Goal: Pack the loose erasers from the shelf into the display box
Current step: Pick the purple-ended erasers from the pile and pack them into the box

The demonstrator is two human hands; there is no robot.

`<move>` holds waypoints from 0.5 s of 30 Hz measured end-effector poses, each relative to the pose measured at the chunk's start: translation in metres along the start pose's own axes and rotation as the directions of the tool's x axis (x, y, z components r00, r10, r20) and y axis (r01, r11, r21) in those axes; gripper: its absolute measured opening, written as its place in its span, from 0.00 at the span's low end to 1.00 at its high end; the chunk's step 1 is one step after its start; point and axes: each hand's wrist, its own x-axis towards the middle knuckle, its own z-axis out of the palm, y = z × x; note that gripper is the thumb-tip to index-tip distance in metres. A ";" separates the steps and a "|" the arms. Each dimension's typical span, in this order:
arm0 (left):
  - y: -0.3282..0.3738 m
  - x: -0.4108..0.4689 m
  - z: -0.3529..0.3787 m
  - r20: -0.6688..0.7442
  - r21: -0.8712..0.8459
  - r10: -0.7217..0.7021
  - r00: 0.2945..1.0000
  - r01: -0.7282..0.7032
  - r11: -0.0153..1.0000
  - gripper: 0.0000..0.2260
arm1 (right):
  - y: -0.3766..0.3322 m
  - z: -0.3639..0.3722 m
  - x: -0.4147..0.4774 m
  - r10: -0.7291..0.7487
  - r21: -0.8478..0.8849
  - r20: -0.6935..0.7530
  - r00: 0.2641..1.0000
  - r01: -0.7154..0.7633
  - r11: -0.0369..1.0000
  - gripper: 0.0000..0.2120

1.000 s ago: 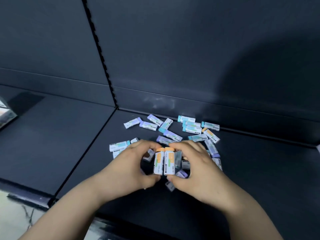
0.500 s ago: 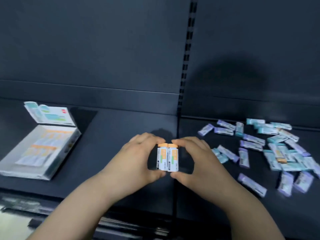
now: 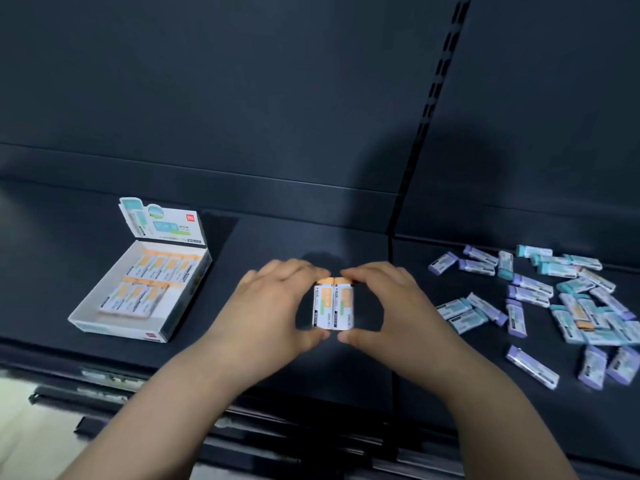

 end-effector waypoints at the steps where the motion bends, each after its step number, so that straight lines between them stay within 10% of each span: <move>1: 0.000 -0.002 -0.002 0.003 0.013 -0.006 1.000 0.006 1.000 0.29 | -0.002 0.000 0.000 -0.005 0.006 0.005 1.000 0.005 1.000 0.32; 15: -0.058 -0.020 -0.029 -0.035 0.131 0.020 0.999 -0.015 0.991 0.29 | -0.047 0.043 0.036 -0.029 -0.002 0.020 0.999 0.029 1.000 0.32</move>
